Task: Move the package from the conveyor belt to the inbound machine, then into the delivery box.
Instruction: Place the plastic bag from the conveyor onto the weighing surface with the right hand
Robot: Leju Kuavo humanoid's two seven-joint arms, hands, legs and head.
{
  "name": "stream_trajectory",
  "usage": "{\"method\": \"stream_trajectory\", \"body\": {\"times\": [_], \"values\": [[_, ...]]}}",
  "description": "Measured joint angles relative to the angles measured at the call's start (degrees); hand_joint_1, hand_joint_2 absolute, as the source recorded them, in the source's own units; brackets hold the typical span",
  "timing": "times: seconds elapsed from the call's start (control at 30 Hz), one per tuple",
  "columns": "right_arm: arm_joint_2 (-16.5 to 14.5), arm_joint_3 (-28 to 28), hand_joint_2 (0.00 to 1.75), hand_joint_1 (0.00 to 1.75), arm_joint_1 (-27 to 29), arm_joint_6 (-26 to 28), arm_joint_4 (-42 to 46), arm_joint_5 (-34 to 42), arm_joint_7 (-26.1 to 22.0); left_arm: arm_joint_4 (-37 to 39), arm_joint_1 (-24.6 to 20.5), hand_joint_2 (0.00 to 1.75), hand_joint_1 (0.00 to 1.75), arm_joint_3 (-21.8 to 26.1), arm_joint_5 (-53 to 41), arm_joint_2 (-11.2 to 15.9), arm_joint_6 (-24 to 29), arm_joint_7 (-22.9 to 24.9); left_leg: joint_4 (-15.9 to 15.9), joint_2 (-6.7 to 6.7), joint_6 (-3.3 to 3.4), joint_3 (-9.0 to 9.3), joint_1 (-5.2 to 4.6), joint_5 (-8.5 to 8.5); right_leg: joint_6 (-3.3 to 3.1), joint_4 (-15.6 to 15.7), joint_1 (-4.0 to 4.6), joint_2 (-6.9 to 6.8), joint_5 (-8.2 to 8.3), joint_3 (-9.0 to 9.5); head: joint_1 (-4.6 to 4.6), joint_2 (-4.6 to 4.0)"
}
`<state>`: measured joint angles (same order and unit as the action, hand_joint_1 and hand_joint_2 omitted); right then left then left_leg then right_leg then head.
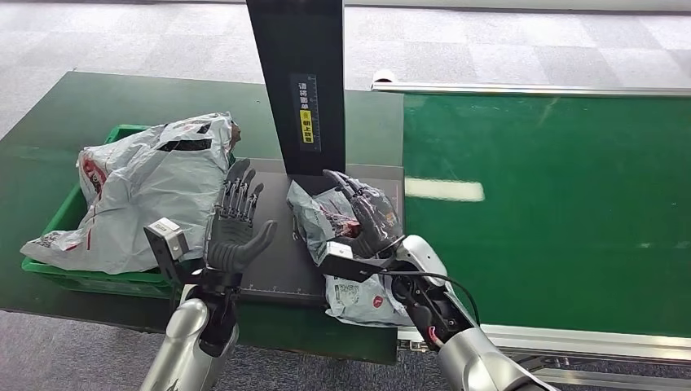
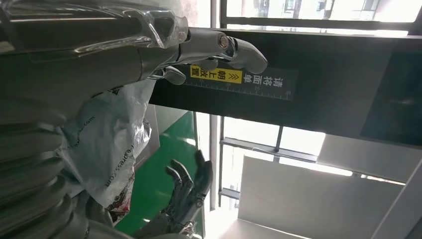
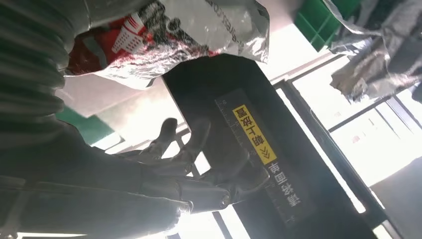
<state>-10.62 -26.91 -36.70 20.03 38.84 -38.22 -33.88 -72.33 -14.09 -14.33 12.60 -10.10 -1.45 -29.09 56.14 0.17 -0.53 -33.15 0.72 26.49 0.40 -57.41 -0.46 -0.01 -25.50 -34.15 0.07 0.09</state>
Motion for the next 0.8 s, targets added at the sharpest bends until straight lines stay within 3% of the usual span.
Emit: {"method": "stream_trajectory", "body": {"times": [0.2,0.37,0.43,0.57,0.8], "values": [[-0.46,4.84,1.75,0.00,1.38,-18.61,3.09,17.95,-1.41,1.75,-1.09,1.75,0.00,-0.71,-1.14,0.01,0.17,-0.28,0.00,0.00,0.00,0.00,0.00,0.00,0.00,0.00,0.00,0.00,0.00,0.00,0.00,0.00],[-0.86,10.60,1.75,0.00,1.99,-40.46,4.54,44.01,6.94,3.32,-1.37,1.75,0.00,-1.64,-1.89,0.39,-0.84,-0.79,0.00,-0.01,0.00,0.00,0.00,0.00,0.00,0.00,0.00,0.00,0.00,0.00,0.00,0.00],[-0.95,13.04,1.75,0.00,2.05,-45.13,4.60,51.77,9.81,4.04,-1.50,1.75,0.00,-1.66,-1.80,0.50,-1.11,-1.09,0.00,-0.01,0.00,-0.01,0.00,0.00,0.00,0.00,0.00,0.00,0.00,0.00,0.00,0.00],[-0.94,15.73,1.75,0.00,1.67,-45.81,4.57,57.40,12.33,5.29,-2.03,1.75,0.00,-1.62,-1.93,0.55,-1.11,-1.24,0.00,0.00,0.00,-0.02,0.00,0.00,0.00,0.00,0.00,0.00,0.00,0.00,-0.01,0.00],[-0.63,16.15,1.75,0.00,1.08,-39.36,4.63,57.49,12.17,6.56,-2.46,1.75,0.00,-1.92,-6.64,0.59,-0.59,-0.71,0.00,0.01,0.00,-0.01,0.00,0.00,0.00,0.00,0.00,0.00,0.00,-0.01,-0.01,0.00]]}}
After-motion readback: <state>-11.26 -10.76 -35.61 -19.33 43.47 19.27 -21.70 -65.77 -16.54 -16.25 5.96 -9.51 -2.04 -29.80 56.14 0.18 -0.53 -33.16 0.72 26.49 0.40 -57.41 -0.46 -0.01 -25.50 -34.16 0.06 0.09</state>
